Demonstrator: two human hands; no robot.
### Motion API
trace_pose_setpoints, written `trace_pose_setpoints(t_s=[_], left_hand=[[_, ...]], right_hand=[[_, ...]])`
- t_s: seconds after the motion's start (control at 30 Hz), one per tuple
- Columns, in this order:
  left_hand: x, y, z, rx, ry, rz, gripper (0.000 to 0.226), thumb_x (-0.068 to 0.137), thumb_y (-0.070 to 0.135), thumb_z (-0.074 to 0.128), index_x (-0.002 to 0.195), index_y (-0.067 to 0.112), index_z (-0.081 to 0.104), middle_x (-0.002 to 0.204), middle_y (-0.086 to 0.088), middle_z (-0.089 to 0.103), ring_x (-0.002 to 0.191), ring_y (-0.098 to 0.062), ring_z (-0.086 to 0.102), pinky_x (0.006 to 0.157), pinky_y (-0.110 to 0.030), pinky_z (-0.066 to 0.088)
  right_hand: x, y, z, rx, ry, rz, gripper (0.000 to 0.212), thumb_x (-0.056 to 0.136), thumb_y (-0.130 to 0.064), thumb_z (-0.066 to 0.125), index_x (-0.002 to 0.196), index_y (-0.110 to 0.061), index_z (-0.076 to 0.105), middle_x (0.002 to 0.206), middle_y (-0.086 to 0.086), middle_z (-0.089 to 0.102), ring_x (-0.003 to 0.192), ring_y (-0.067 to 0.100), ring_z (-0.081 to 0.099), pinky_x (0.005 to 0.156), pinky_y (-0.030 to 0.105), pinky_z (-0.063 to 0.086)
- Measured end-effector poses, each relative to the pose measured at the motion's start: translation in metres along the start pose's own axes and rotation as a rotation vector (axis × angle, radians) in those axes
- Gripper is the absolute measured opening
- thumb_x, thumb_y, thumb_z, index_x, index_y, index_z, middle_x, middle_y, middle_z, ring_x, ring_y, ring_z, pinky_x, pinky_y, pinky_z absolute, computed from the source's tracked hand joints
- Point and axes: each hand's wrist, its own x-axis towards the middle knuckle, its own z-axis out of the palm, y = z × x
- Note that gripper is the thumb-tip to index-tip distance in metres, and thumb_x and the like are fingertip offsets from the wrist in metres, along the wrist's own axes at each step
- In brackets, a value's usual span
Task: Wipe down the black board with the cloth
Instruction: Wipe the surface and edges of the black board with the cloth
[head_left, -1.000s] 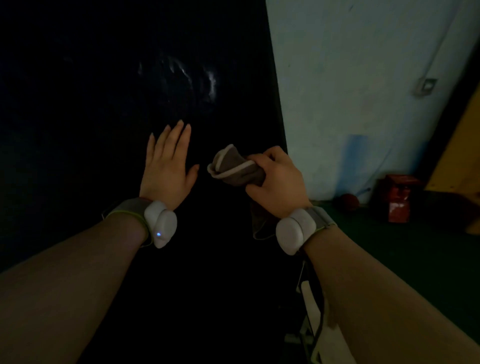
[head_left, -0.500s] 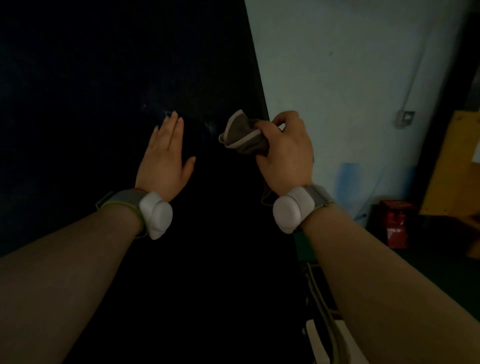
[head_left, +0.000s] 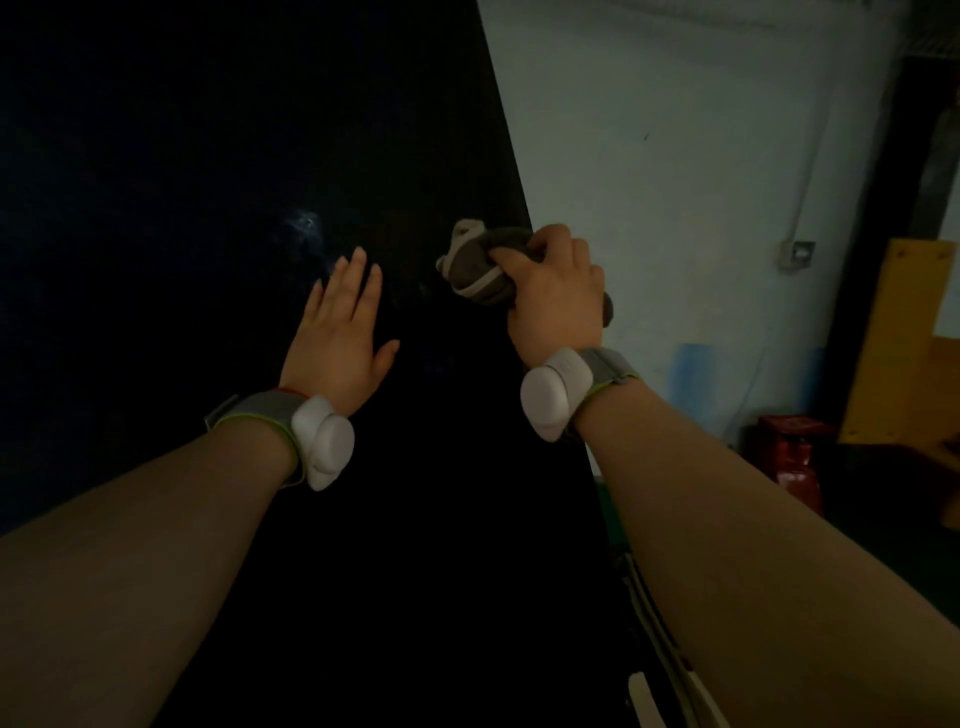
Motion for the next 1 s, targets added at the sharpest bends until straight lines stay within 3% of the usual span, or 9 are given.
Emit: trace_pose_setpoints(t_s=[0.37, 0.57, 0.67, 0.77, 1.0], left_hand=[[0.001, -0.001, 0.005, 0.055, -0.031, -0.027, 0.079, 0.09, 0.031, 0.055, 0.15, 0.008, 0.01, 0.159, -0.009, -0.003, 0.146, -0.026, -0.001, 0.115, -0.047, 0.001], [0.0, -0.007, 0.0, 0.099, -0.078, 0.005, 0.08, 0.089, 0.031, 0.055, 0.151, 0.011, 0.007, 0.159, -0.007, -0.004, 0.146, -0.024, -0.001, 0.115, -0.049, 0.0], [0.002, -0.014, -0.005, 0.117, -0.117, 0.032, 0.081, 0.09, 0.033, 0.053, 0.151, 0.014, 0.003, 0.159, -0.004, -0.006, 0.146, -0.021, -0.002, 0.115, -0.047, -0.001], [0.005, -0.019, -0.012, 0.09, -0.129, 0.062, 0.078, 0.091, 0.033, 0.051, 0.151, 0.016, 0.005, 0.159, -0.002, -0.003, 0.146, -0.018, 0.001, 0.115, -0.045, -0.001], [0.008, -0.026, -0.033, 0.048, -0.143, 0.131, 0.069, 0.094, 0.031, 0.048, 0.151, 0.016, 0.012, 0.159, -0.002, 0.006, 0.145, -0.015, 0.012, 0.116, -0.04, 0.001]], right_hand=[[-0.065, 0.004, 0.037, 0.047, -0.326, -0.101, 0.04, 0.087, -0.021, 0.055, 0.126, -0.029, 0.058, 0.119, 0.009, 0.039, 0.108, 0.031, 0.041, 0.089, 0.04, 0.043], [-0.058, 0.006, 0.021, 0.056, -0.569, -0.162, 0.039, 0.085, -0.019, 0.058, 0.123, -0.027, 0.06, 0.118, 0.01, 0.042, 0.108, 0.033, 0.045, 0.085, 0.039, 0.047], [-0.041, -0.001, 0.0, 0.174, -0.315, -0.055, 0.038, 0.081, -0.014, 0.06, 0.118, -0.022, 0.064, 0.117, 0.011, 0.047, 0.107, 0.03, 0.049, 0.079, 0.031, 0.042], [-0.016, -0.011, -0.019, 0.19, -0.017, 0.01, 0.037, 0.082, -0.012, 0.06, 0.117, -0.019, 0.065, 0.117, 0.012, 0.047, 0.106, 0.03, 0.047, 0.078, 0.035, 0.041], [0.031, -0.033, -0.036, 0.143, 0.2, 0.069, 0.037, 0.087, -0.011, 0.053, 0.123, -0.019, 0.06, 0.122, 0.013, 0.045, 0.108, 0.03, 0.045, 0.086, 0.04, 0.044]])
